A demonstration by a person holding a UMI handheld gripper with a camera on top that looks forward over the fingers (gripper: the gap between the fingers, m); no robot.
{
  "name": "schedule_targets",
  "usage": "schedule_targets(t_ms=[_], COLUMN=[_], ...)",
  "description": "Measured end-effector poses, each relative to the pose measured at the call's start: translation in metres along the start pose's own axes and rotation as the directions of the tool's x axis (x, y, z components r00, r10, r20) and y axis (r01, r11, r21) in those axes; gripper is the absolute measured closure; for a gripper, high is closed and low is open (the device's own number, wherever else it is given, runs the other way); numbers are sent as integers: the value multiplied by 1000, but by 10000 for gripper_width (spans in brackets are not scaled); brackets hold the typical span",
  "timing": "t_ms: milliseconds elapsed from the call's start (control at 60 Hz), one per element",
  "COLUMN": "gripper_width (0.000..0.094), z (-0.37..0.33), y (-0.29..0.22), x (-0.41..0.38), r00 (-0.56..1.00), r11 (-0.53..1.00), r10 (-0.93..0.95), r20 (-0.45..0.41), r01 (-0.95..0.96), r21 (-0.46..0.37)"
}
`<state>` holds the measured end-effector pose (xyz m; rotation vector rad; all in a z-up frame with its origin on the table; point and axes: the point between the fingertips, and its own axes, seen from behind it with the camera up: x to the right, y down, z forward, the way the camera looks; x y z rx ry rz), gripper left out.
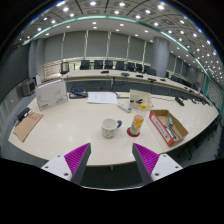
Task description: Pour water
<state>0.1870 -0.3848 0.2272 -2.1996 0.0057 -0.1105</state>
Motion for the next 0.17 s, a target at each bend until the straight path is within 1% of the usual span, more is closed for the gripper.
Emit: schedule_targets(t_ms=[67, 167], gripper_width=[76, 76], z=[-4, -7], y=[-2, -5], x=[1, 0], r00=[1000, 1000], r11=[1000, 1000], r10=[-21, -7], r20=[-16, -12], r01=[21, 7], r21=[13, 16])
